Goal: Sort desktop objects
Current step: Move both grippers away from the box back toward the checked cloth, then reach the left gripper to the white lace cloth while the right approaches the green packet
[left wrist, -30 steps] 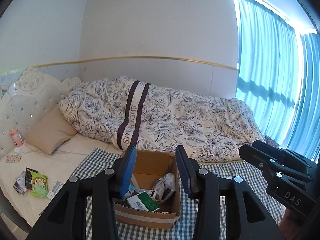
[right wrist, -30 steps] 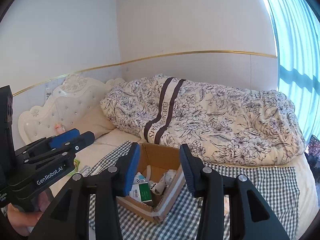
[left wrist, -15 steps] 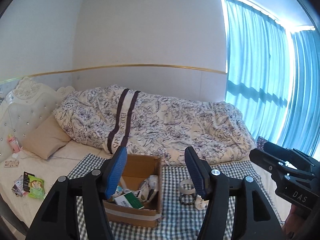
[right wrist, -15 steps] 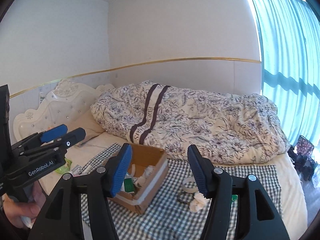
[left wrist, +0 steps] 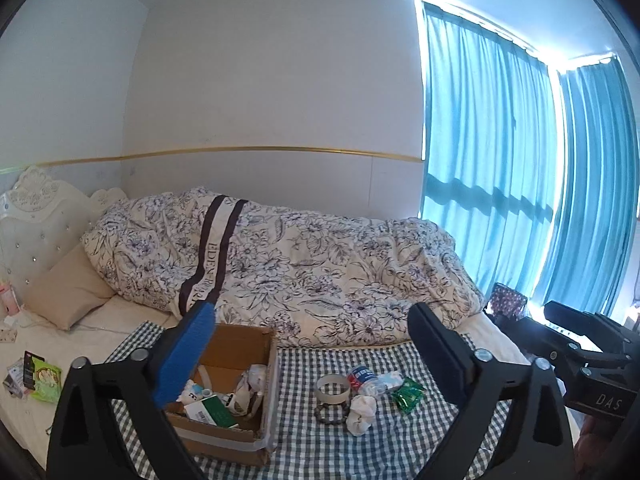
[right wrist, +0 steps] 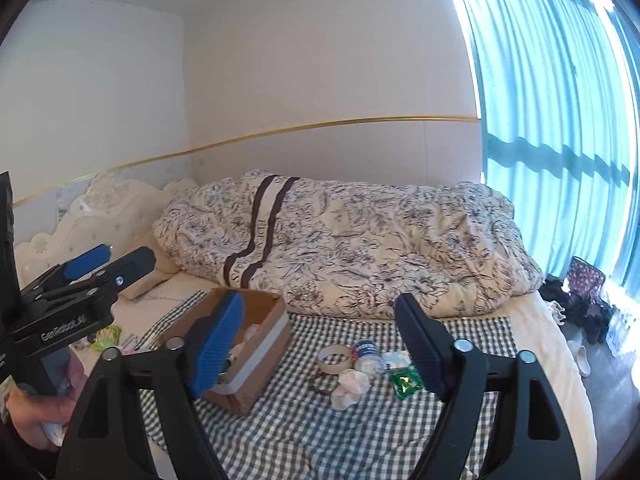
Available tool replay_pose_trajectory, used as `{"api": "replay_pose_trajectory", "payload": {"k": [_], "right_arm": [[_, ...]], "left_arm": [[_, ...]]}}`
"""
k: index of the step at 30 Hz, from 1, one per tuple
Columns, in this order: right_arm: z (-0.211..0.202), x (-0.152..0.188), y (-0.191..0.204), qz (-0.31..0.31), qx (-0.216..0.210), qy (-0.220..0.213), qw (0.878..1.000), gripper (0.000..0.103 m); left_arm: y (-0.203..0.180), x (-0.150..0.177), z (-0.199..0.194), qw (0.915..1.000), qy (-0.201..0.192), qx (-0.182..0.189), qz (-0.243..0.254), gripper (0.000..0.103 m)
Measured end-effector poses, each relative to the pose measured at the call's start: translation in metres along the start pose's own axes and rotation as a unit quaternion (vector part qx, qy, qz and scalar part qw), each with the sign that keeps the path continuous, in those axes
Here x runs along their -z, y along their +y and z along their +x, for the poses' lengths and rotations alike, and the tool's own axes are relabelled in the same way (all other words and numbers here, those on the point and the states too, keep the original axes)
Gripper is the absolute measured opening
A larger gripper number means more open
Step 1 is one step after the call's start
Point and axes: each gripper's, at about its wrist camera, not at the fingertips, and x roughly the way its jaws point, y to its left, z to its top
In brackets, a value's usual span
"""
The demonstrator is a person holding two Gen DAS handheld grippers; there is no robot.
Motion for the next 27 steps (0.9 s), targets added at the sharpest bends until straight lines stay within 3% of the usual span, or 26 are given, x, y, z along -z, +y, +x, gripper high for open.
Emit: {"api": "replay_pose_trajectory", "payload": {"k": [3, 5, 16, 27], "right_arm": [[-0.003, 0.002, -0.008, 0.001, 0.007, 0.001, 1.0, 0.084], [-0.004, 0.003, -0.013, 0.001, 0.013, 0.0, 1.0, 0.096], [0.005, 0.02, -0.056, 0.012, 0.058, 0.016, 0.998, 0.103], [0.052, 0.046, -0.093, 0.027, 0.072, 0.062, 0.995, 0.103]], "left_arm": [[-0.009, 0.002, 0.004, 1.0, 0.004, 0.005, 0.005, 0.103], [-0.014, 0.004, 0.008, 0.9999, 0.007, 0.009, 0.004, 0.103], [-0.033, 0.02, 0.043, 0.9987, 0.039, 0.031, 0.013, 0.103], [-0.041, 0.056, 0.096, 0.9958, 0.084, 0.031, 0.02, 0.103]]}}
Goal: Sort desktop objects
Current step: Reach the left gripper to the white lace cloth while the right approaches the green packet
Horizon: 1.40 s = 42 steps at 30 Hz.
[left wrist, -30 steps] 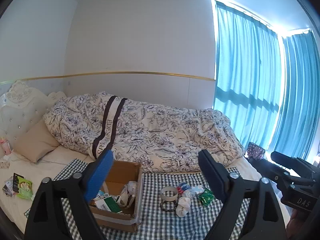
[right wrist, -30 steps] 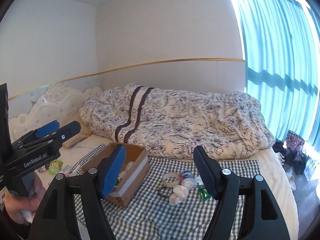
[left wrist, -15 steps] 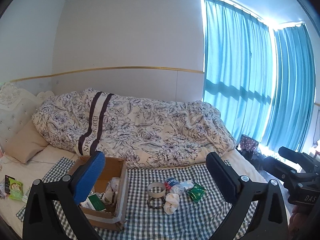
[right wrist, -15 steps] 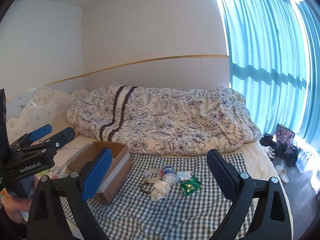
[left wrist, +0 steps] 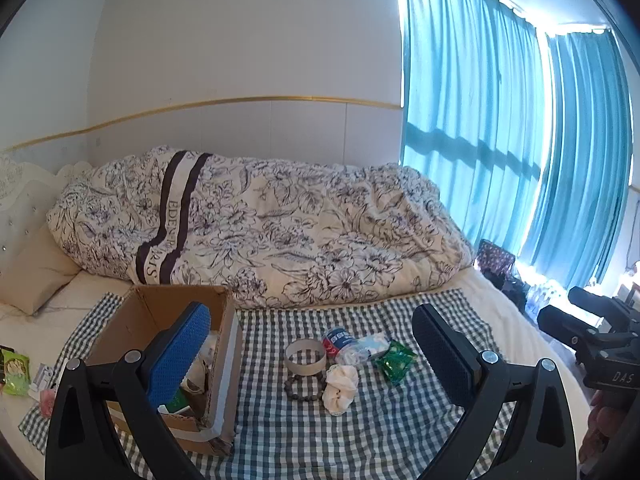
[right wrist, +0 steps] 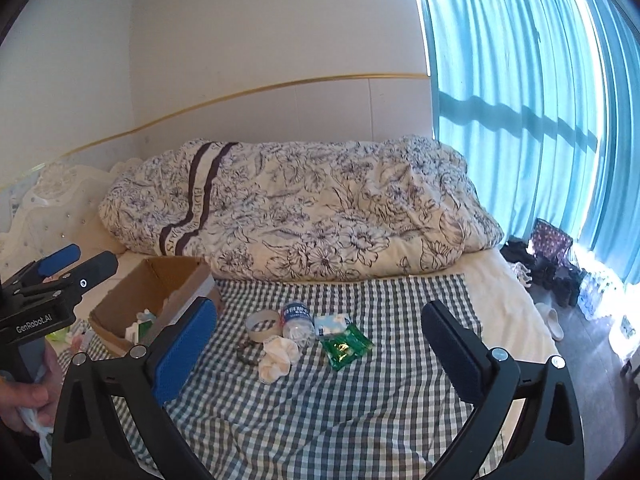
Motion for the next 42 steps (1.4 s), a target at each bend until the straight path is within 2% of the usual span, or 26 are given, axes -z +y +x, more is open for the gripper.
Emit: {"api": "replay_pose_trajectory", "payload": {"k": [7, 17, 30, 42], "right_arm": [[0.032, 0.016, -0.002, -0.029, 0.008, 0.011, 0.999, 0.103], [0.08, 0.041, -0.017, -0.028, 0.0, 0.037, 0.999, 0.103], [0.141, 0.071, -0.038, -0.014, 0.002, 0.075, 0.997, 0.103], [0.191, 0.102, -0.054, -0.014, 0.007, 0.128, 0.992, 0.103]], "left_arm": [[-0.003, 0.022, 0.038, 0.9997, 0.025, -0.002, -0.002, 0.103], [-0.008, 0.051, 0.087, 0.9984, 0.056, 0.008, -0.001, 0.103], [-0.015, 0.093, 0.149, 0.9936, 0.113, 0.008, -0.002, 0.103], [-0.031, 0.132, 0.194, 0.9868, 0.16, 0.027, 0.007, 0.103]]}}
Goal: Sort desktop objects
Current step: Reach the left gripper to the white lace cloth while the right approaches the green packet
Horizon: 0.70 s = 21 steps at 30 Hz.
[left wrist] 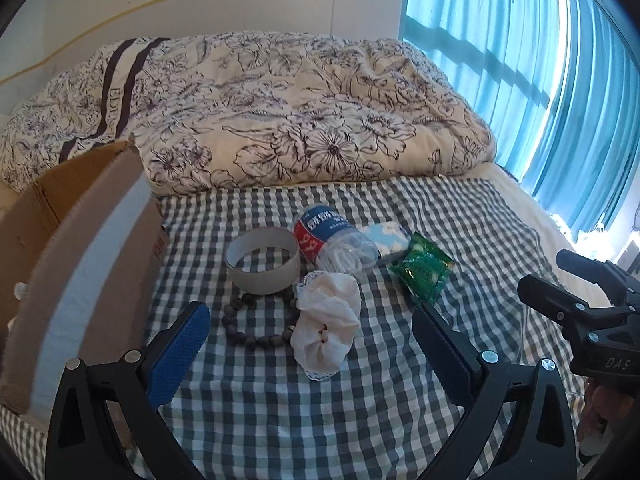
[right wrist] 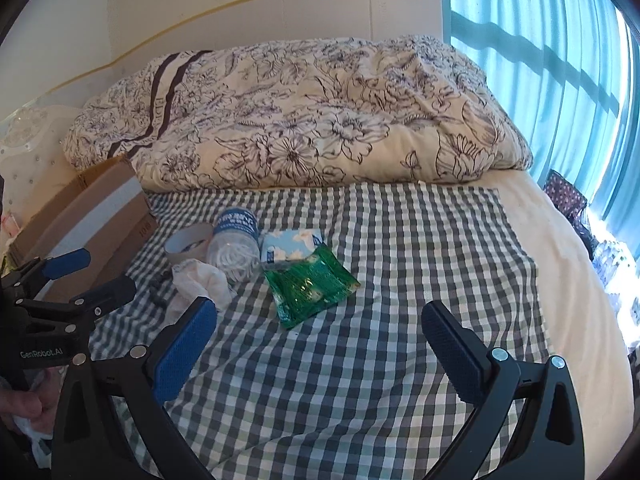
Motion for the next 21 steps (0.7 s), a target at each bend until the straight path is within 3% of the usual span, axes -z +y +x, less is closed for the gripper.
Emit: {"api": "replay_pose_trajectory", "payload": {"k": [6, 12, 21], "right_arm": [[0.036, 0.003, -0.009, 0.004, 0.003, 0.031, 1.0, 0.103], [0.053, 0.0, -0.012, -0.004, 0.004, 0.035, 0.999, 0.103], [0.087, -0.008, -0.009, -0.021, -0.01, 0.054, 0.998, 0.103]], "left_arm": [[-0.006, 0.009, 0.03, 0.9996, 0.027, -0.008, -0.004, 0.103], [-0.011, 0.015, 0.05, 0.9987, 0.046, -0.02, -0.008, 0.103], [-0.023, 0.026, 0.075, 0.9976, 0.067, -0.011, -0.008, 0.102]]}}
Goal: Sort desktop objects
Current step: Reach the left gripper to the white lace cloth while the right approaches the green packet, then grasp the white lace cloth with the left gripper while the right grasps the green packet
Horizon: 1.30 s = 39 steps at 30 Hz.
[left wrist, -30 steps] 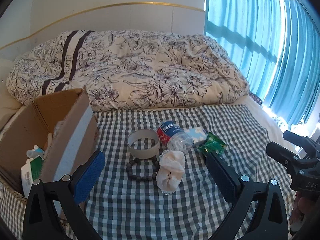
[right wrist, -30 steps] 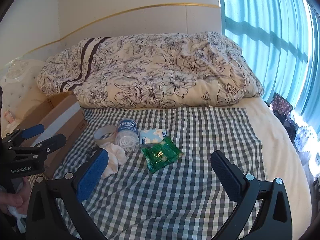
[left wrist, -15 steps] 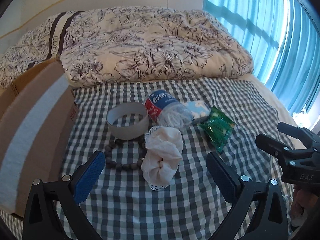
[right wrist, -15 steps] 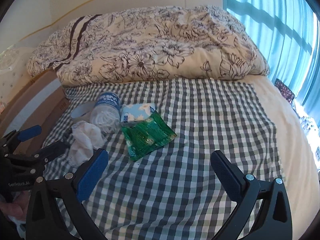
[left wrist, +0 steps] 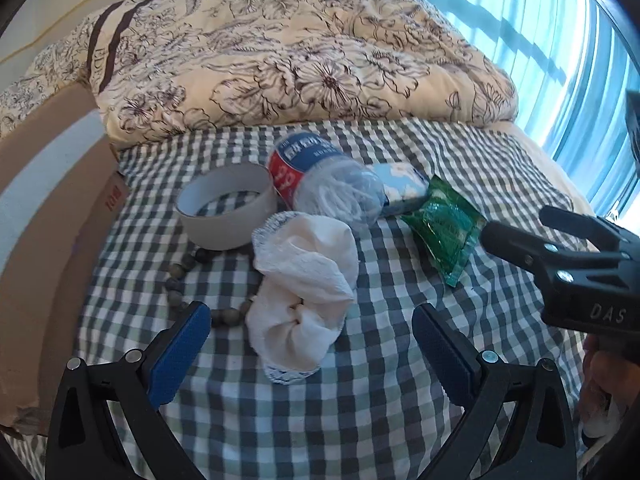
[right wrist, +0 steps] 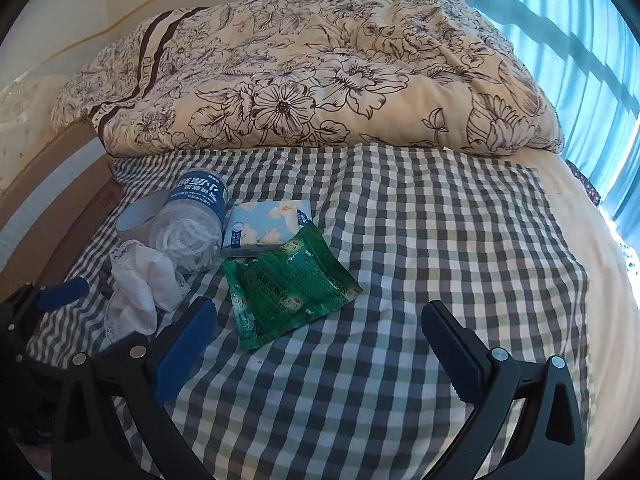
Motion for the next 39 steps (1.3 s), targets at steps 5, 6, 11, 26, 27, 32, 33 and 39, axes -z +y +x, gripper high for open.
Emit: {"api": "replay_pose_trajectory", "payload": {"k": [5, 6, 11, 26, 27, 32, 33, 39], "right_arm": [[0.019, -0.007, 0.0, -0.002, -0.002, 0.014, 1.0, 0.103], [0.024, -0.009, 0.0, -0.003, 0.001, 0.019, 1.0, 0.103], [0.041, -0.014, 0.0, -0.006, 0.008, 0.032, 0.999, 0.103], [0.063, -0.011, 0.015, -0.02, 0.016, 0.048, 0.999, 0.103], [0.062, -0.01, 0.019, -0.027, 0.015, 0.047, 0.998, 0.103], [0.06, -0.008, 0.026, -0.026, 0.015, 0.048, 0.998, 0.071], [0.06, -0.007, 0.026, -0.024, 0.014, 0.049, 0.998, 0.07], [0.047, -0.002, 0.017, 0.004, 0.002, 0.044, 0.999, 0.061]], "left_arm": [[0.0, 0.001, 0.017, 0.9998, 0.014, -0.011, -0.005, 0.1], [0.001, 0.001, 0.02, 0.9997, 0.016, -0.014, -0.007, 0.099], [0.002, -0.003, 0.033, 0.9992, 0.02, -0.033, -0.006, 0.099], [0.003, -0.013, 0.048, 0.9985, 0.02, -0.049, -0.016, 0.072], [0.003, -0.013, 0.047, 0.9985, 0.018, -0.05, -0.015, 0.064], [0.008, -0.012, 0.042, 0.9982, 0.015, -0.054, -0.025, 0.032], [0.011, -0.011, 0.04, 0.9981, 0.015, -0.051, -0.031, 0.026], [0.024, -0.006, 0.026, 0.9982, 0.008, -0.035, -0.048, 0.019]]}}
